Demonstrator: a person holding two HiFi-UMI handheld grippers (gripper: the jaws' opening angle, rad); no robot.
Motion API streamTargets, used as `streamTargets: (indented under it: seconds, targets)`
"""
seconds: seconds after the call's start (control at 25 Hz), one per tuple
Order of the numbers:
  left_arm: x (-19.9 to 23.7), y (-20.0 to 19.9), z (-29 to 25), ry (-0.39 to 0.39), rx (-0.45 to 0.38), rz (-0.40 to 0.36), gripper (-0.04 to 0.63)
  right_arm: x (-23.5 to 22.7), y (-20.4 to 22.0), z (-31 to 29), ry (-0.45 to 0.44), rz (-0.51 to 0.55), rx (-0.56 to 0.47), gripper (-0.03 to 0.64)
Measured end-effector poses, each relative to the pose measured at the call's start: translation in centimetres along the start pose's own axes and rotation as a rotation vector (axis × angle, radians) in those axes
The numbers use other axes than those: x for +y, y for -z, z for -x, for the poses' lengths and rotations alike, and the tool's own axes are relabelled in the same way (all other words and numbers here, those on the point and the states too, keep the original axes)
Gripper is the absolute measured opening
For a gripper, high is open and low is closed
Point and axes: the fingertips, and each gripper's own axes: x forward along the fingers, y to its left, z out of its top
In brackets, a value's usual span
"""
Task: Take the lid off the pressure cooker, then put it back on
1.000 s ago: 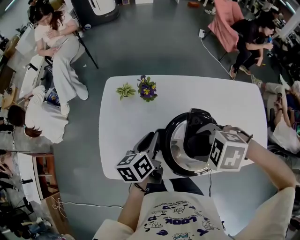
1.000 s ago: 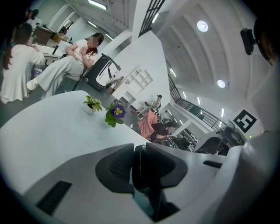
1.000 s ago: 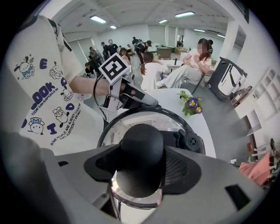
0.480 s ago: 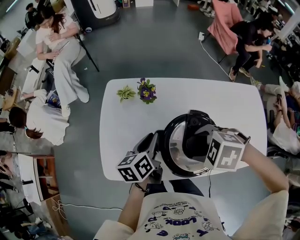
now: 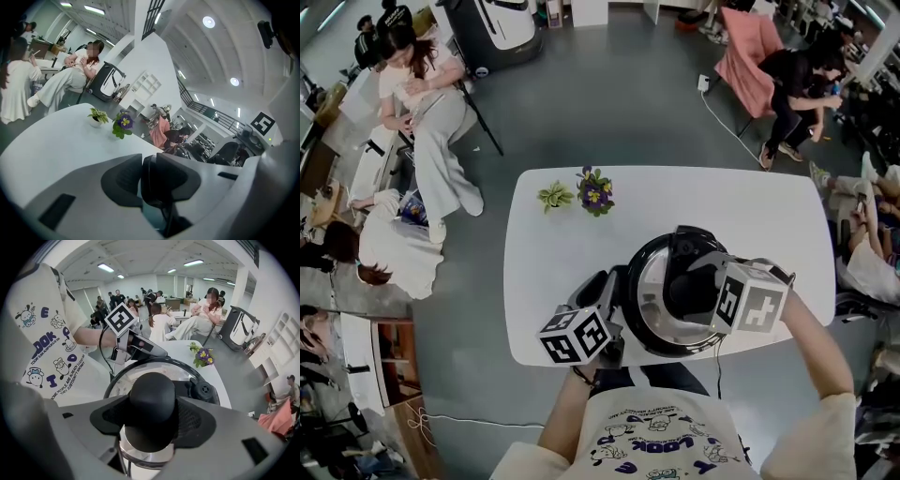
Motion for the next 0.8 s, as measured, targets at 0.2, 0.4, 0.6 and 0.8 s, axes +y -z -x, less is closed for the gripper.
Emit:
streamTargets:
  seconds: [0.2, 0.4, 0.6, 0.8]
  targets:
    - [-0.5, -0.6, 0.5, 0.005, -0.017, -0.035, 0.107, 1.2, -0.1, 0.3, -0.061, -0.021, -0.039, 0.403]
    - [-1.3, -2.6, 1.3, -0.002, -0.071, -0.081, 0.118, -0.7, 0.0, 1.6, 0.059, -0.033, -0.094, 0.462]
    - [-2.7, -5.6, 2.2, -0.005, -0.146, -0.163, 0.126, -2.5, -0.7, 4.1, 0.121, -0.118, -0.276, 0.468]
    - [-4.7, -9.0, 2.7, -0.018, -0.232, -0.289, 0.126, -5.3, -1.9, 8.0, 0.277, -0.233, -0.521, 0.434]
